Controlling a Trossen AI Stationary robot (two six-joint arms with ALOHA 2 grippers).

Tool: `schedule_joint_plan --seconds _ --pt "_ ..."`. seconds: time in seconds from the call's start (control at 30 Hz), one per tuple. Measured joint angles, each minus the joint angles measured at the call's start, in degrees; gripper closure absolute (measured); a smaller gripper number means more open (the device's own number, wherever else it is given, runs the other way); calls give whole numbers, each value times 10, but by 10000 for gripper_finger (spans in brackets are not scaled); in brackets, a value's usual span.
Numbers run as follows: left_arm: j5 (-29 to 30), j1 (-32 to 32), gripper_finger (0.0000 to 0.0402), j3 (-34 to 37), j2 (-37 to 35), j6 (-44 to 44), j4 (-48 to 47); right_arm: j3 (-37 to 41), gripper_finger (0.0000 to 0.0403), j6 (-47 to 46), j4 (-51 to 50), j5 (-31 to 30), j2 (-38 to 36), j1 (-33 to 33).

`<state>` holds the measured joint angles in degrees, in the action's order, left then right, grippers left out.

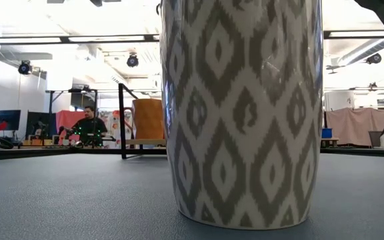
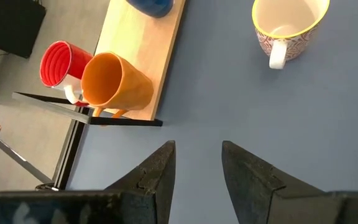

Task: Place coffee mugs
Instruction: Put the blue cup on the shelf

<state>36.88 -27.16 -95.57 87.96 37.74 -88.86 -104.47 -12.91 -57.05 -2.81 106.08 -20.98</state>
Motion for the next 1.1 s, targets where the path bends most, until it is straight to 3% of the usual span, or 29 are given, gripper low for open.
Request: schedule_joint_plan --seconds 0.53,0.67,0.9,1.1 --pt "0 0 288 0 0 0 1 7 286 6 12 -2 30 4" --pt "0 0 288 0 0 0 1 7 309 30 10 -2 42 5" --pt "0 0 288 0 0 0 0 8 385 87 0 3 45 2" --pt "0 0 288 0 0 0 0 8 387 166 -7 30 37 -3"
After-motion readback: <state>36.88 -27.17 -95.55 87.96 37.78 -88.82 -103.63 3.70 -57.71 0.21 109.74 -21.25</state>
